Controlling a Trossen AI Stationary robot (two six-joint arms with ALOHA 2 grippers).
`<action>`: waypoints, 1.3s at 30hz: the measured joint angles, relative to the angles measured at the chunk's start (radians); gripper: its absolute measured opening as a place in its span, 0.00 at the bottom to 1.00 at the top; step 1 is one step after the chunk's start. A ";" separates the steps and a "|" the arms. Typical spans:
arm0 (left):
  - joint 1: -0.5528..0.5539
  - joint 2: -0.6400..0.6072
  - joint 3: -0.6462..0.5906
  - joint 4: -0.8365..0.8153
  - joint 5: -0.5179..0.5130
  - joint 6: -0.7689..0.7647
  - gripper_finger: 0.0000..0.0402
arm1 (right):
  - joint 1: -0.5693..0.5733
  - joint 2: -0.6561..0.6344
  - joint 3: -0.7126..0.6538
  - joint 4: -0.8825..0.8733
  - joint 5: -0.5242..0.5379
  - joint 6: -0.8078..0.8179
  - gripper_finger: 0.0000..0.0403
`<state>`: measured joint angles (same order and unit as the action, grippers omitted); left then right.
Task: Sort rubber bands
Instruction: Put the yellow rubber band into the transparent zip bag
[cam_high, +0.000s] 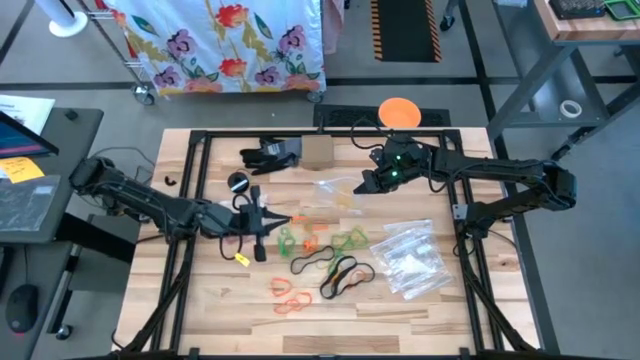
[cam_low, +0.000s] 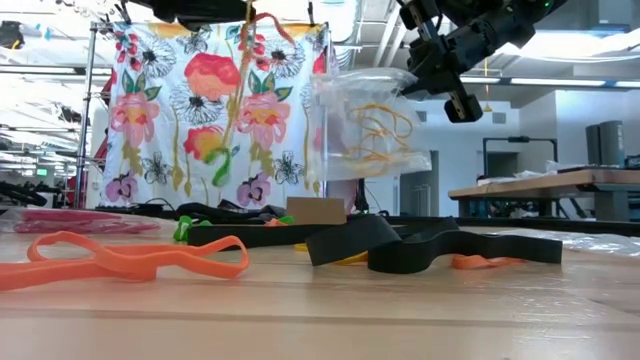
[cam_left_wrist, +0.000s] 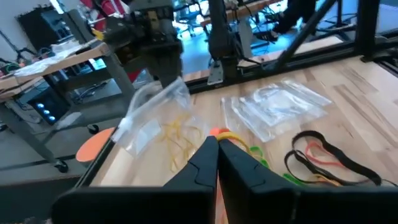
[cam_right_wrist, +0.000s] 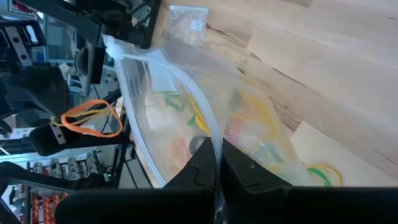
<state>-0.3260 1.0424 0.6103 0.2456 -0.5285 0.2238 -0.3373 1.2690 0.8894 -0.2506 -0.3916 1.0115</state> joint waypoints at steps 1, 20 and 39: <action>0.000 0.000 0.000 0.002 -0.001 0.002 0.03 | 0.000 0.000 0.000 -0.001 0.000 0.000 0.00; 0.002 0.006 0.000 0.122 -0.143 -0.063 0.44 | 0.003 0.001 0.000 -0.003 0.000 -0.008 0.00; 0.013 0.083 0.006 0.273 0.007 -0.018 0.00 | 0.010 0.001 0.000 -0.003 0.005 -0.010 0.00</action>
<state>-0.3135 1.1258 0.6159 0.5182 -0.5219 0.2055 -0.3271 1.2697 0.8894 -0.2532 -0.3862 1.0015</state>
